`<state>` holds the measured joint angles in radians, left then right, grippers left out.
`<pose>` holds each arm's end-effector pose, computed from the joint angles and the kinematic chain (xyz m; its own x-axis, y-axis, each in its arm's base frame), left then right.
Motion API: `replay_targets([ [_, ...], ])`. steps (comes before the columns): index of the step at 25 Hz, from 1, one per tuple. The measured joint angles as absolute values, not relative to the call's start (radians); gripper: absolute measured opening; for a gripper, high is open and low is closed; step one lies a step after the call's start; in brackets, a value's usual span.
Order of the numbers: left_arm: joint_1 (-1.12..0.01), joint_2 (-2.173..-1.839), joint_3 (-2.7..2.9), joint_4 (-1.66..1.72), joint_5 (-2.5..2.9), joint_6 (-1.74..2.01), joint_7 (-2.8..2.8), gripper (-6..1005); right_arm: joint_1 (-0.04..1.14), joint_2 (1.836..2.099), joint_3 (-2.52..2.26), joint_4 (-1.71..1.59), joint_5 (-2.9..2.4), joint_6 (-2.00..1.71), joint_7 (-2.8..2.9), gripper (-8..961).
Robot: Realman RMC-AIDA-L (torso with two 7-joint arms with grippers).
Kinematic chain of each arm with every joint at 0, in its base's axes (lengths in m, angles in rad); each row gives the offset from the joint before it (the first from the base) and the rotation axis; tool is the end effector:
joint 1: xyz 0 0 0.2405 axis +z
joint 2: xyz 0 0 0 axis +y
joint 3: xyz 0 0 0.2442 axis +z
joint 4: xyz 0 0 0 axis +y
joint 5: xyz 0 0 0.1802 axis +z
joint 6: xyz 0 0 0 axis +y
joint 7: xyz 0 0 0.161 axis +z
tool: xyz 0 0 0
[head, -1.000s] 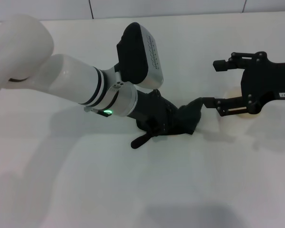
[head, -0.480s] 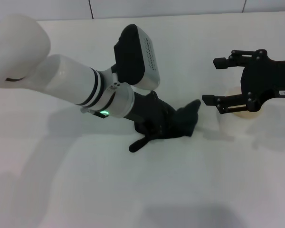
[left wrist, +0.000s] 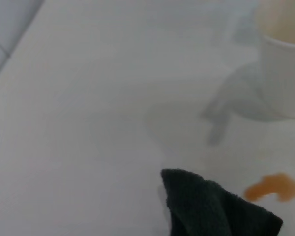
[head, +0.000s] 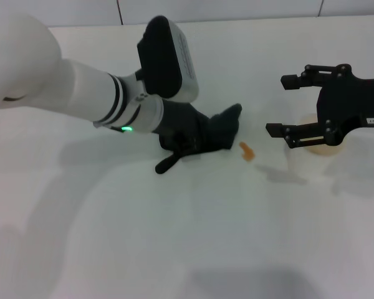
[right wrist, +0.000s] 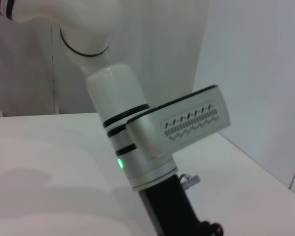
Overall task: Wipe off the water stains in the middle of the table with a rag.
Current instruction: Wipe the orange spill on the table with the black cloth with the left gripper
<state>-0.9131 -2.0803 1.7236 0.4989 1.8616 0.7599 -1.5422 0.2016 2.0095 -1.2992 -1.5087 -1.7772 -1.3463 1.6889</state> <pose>-0.1646 0.3712 -0.1200 0.9894 -0.0213 -0.1437 -0.0614 -0.9578 -0.2806 0.1698 0.2868 0.0353 0.9540 -0.0261 -0.2988 -0.1465 -0.9099 -0.3882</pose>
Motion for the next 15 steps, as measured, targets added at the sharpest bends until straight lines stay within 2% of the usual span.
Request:
replay_targets([
  [15, -0.926, -2.094, 1.684, 0.525, 1.906, 0.683, -1.496, 82, 0.202, 2.010, -1.299, -1.508, -1.777, -1.332, 1.689, 842],
])
